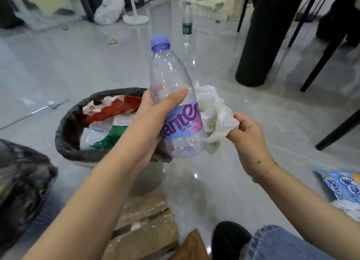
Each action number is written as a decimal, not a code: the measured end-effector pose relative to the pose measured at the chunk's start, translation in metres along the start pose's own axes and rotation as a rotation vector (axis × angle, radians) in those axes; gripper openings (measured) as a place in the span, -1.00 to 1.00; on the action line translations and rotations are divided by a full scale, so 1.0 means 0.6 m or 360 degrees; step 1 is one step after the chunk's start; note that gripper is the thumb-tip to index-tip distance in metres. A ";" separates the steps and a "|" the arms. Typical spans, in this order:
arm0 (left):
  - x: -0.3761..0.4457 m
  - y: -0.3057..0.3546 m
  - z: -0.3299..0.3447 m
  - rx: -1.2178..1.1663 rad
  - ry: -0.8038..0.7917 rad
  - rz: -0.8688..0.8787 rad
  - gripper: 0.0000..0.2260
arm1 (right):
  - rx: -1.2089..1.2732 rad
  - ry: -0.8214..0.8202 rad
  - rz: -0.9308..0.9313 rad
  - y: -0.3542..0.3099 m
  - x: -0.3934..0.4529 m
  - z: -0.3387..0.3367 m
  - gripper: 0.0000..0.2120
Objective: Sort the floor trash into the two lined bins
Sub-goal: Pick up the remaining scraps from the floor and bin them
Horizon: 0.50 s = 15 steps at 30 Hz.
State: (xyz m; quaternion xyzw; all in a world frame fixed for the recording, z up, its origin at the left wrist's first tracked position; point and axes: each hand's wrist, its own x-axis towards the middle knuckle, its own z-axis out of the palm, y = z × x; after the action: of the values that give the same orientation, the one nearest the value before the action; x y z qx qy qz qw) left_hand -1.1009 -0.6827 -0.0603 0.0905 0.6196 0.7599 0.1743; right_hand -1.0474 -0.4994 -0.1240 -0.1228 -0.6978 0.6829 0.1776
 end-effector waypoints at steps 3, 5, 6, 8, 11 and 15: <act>0.000 0.048 -0.057 0.0062 0.0165 0.0125 -0.39 | 0.0023 -0.0040 -0.0176 -0.038 0.016 0.046 -0.86; -0.001 0.075 -0.094 0.0200 0.0296 0.0210 -0.42 | -0.0006 -0.0093 -0.0283 -0.058 0.029 0.075 -0.86; -0.002 0.087 -0.109 0.0310 0.0346 0.0234 -0.44 | -0.0039 -0.0139 -0.0331 -0.066 0.036 0.090 -0.84; -0.006 0.098 -0.136 0.0504 0.0380 0.0258 -0.48 | -0.0179 -0.0298 -0.0457 -0.077 0.048 0.120 -0.76; -0.008 0.095 -0.165 0.0643 0.0386 0.0269 -0.53 | -0.0451 -0.0623 -0.0605 -0.078 0.059 0.173 -0.78; -0.001 0.076 -0.192 0.0807 0.0486 0.0291 -0.43 | -0.0918 -0.0848 -0.0794 -0.046 0.073 0.219 -0.94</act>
State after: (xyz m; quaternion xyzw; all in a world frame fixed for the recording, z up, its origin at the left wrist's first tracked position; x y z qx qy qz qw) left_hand -1.1479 -0.7955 -0.0404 0.0713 0.7977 0.5986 -0.0180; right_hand -1.1396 -0.6019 -0.0934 0.1840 -0.8888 0.4052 0.1096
